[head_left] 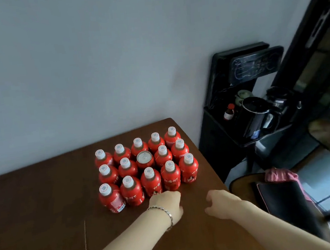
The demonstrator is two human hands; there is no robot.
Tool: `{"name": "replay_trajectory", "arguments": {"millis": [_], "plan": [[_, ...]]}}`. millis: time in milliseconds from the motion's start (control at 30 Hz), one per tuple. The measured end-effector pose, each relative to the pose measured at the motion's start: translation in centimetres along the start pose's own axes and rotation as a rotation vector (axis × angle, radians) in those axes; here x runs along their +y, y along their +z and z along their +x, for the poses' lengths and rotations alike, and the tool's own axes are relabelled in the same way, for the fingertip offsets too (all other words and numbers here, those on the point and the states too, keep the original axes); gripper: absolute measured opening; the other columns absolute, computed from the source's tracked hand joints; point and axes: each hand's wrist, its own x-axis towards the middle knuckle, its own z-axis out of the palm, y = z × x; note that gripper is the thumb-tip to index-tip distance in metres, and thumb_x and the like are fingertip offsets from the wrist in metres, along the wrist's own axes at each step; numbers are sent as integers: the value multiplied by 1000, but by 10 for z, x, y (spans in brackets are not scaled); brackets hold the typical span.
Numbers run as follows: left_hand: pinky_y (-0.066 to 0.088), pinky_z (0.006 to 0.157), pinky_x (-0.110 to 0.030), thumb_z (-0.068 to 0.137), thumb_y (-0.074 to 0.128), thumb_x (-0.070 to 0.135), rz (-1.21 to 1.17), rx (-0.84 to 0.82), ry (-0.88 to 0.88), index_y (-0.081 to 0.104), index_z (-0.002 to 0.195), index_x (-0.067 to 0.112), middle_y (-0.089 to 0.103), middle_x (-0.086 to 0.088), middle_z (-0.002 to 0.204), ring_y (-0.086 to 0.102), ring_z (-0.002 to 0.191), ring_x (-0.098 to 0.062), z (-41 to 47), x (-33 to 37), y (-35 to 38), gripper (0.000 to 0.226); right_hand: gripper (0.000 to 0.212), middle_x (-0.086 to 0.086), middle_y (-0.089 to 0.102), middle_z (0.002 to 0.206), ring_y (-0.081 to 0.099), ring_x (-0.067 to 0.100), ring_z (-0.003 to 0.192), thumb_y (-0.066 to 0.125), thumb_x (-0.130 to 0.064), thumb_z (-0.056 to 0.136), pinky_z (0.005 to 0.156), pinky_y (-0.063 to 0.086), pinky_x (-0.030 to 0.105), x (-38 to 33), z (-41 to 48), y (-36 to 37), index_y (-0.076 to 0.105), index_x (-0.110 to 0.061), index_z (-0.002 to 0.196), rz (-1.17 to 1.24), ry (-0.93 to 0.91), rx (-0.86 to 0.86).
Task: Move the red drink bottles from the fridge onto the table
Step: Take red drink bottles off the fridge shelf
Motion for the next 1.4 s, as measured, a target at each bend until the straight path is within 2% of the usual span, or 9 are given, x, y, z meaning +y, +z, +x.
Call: {"name": "replay_trajectory", "arguments": {"millis": [233, 333, 467, 600, 767, 967, 1100, 1233, 1400], "plan": [[42, 81, -34, 94, 39, 30, 116, 10, 282, 54, 111, 16, 59, -5, 115, 56, 104, -25, -62, 63, -17, 26, 29, -1, 64, 107, 62, 18, 94, 51, -30, 88, 66, 47, 23, 33, -119, 26, 60, -21, 114, 113, 163, 268], [43, 81, -33, 95, 38, 30, 146, 30, 434, 54, 111, 17, 60, -4, 114, 57, 101, -25, -91, 116, -17, 26, 29, -3, 63, 111, 61, 14, 98, 50, -30, 92, 79, 51, 21, 67, -184, 50, 60, -25, 119, 223, 282, 346], [44, 85, -33, 94, 40, 31, 237, 51, 685, 54, 112, 17, 61, -4, 118, 58, 106, -27, -136, 209, -6, 27, 32, 3, 64, 114, 60, 23, 103, 52, -30, 88, 79, 48, 28, 126, -287, 83, 61, -19, 117, 283, 466, 387], [44, 88, -35, 93, 41, 31, 319, 58, 954, 56, 111, 15, 60, -7, 119, 56, 109, -29, -202, 318, 23, 29, 33, 3, 64, 116, 58, 23, 107, 55, -33, 88, 86, 45, 26, 187, -407, 135, 58, -21, 119, 426, 659, 493], [45, 84, -30, 90, 42, 26, 401, 43, 1255, 59, 107, 14, 61, -10, 116, 57, 105, -29, -315, 455, 83, 27, 30, 4, 65, 116, 60, 22, 107, 57, -34, 86, 90, 48, 29, 246, -571, 222, 63, -23, 113, 563, 964, 620], [47, 82, -32, 89, 46, 26, 445, -39, 1550, 62, 106, 12, 63, -11, 112, 59, 102, -29, -485, 604, 159, 28, 20, 1, 72, 96, 66, 17, 92, 56, -27, 83, 75, 50, 26, 291, -777, 335, 71, -18, 91, 681, 1262, 662], [47, 83, -33, 88, 50, 31, 421, -57, 1709, 63, 106, 11, 63, -10, 113, 58, 104, -30, -599, 689, 199, 30, 20, 4, 70, 102, 63, 21, 96, 56, -26, 83, 81, 51, 30, 311, -898, 395, 70, -17, 94, 716, 1455, 714], [49, 79, -34, 86, 47, 25, 410, -51, 1856, 63, 97, 11, 66, -9, 106, 61, 97, -30, -697, 760, 231, 25, 19, 3, 68, 107, 61, 22, 100, 56, -26, 86, 73, 44, 25, 329, -999, 434, 68, -17, 97, 751, 1618, 818], [47, 77, -29, 84, 46, 26, 326, -118, 2028, 63, 89, 20, 66, -3, 102, 61, 94, -26, -791, 848, 270, 18, 20, 1, 68, 108, 61, 21, 100, 55, -25, 85, 83, 49, 28, 364, -1097, 475, 69, -17, 98, 775, 1785, 889]]}}
